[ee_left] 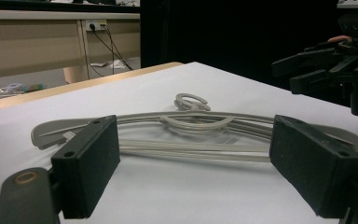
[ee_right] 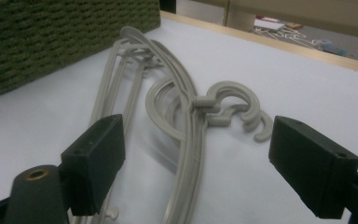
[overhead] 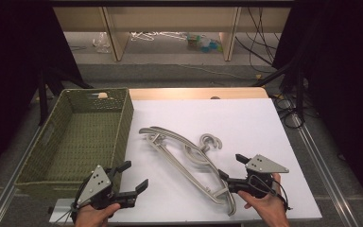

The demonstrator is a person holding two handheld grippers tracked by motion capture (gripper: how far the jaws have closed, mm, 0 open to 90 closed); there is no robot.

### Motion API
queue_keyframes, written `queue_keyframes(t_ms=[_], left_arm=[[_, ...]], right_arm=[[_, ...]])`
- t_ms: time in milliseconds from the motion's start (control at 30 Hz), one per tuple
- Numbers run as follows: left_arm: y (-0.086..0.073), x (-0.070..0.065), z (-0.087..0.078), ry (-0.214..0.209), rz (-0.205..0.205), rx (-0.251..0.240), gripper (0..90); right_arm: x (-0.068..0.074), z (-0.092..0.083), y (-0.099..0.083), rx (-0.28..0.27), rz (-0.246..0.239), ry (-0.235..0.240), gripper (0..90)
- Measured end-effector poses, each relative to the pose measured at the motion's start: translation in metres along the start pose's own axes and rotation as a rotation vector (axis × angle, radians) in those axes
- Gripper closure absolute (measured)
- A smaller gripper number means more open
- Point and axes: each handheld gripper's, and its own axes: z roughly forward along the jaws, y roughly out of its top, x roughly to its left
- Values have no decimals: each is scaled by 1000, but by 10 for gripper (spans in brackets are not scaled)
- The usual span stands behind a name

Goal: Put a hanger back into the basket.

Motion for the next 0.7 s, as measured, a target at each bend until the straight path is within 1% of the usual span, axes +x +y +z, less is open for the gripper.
queue_keyframes(t_ms=[33, 67, 100, 133, 167, 200, 233, 267, 300, 333, 367, 400, 433, 467, 500, 533, 567, 600, 667, 700], left_arm=[[0, 0, 0, 0, -1, -2, 159], [0, 0, 0, 0, -1, -2, 158], [0, 0, 0, 0, -1, -1, 158], [0, 0, 0, 6, -1, 4, 158], [0, 0, 0, 0, 0, -3, 159], [0, 0, 0, 3, 0, -2, 159], [0, 0, 0, 3, 0, -2, 159], [0, 0, 0, 2, -1, -4, 159], [0, 0, 0, 9, 2, 5, 159], [0, 0, -1, 12, 6, 13, 159], [0, 0, -1, 11, 7, 13, 158], [1, 0, -1, 6, 14, 13, 158], [1, 0, -1, 6, 14, 13, 159], [0, 0, 0, -3, 13, 0, 159], [0, 0, 0, -2, 4, -4, 158], [0, 0, 0, -2, 4, -4, 159], [0, 0, 0, 0, 5, -1, 158], [1, -1, -1, 8, 3, 11, 158], [1, -1, -1, 6, 10, 11, 158], [1, -1, -1, 7, 8, 10, 158]], right_arm=[[-1, 2, 0, 11, -1, 1, 212], [-2, 3, 1, 37, -5, -7, 218], [-3, 5, 2, 50, -8, -9, 219], [-5, 8, 3, 71, -10, -3, 223], [-6, 10, 3, 85, -13, -8, 236], [-9, 15, 4, 136, -34, 1, 269], [-9, 15, 4, 136, -34, 1, 269], [-10, 18, 4, 158, -36, 1, 270], [-12, 24, 5, 202, -33, 0, 291], [-12, 24, 5, 202, -33, 0, 291], [-13, 28, 5, 225, -33, 11, 295], [-13, 36, 6, 265, -42, 30, 314], [-13, 36, 6, 265, -42, 30, 314], [-13, 41, 7, 287, -41, 31, 317], [-12, 49, 7, 317, -69, 48, 347], [-12, 49, 7, 317, -69, 48, 347], [-10, 55, 9, 355, -74, 57, 362], [-10, 55, 9, 355, -74, 57, 362], [-8, 61, 8, 353, -64, 56, 396], [-9, 64, 9, 381, -72, 66, 417]])
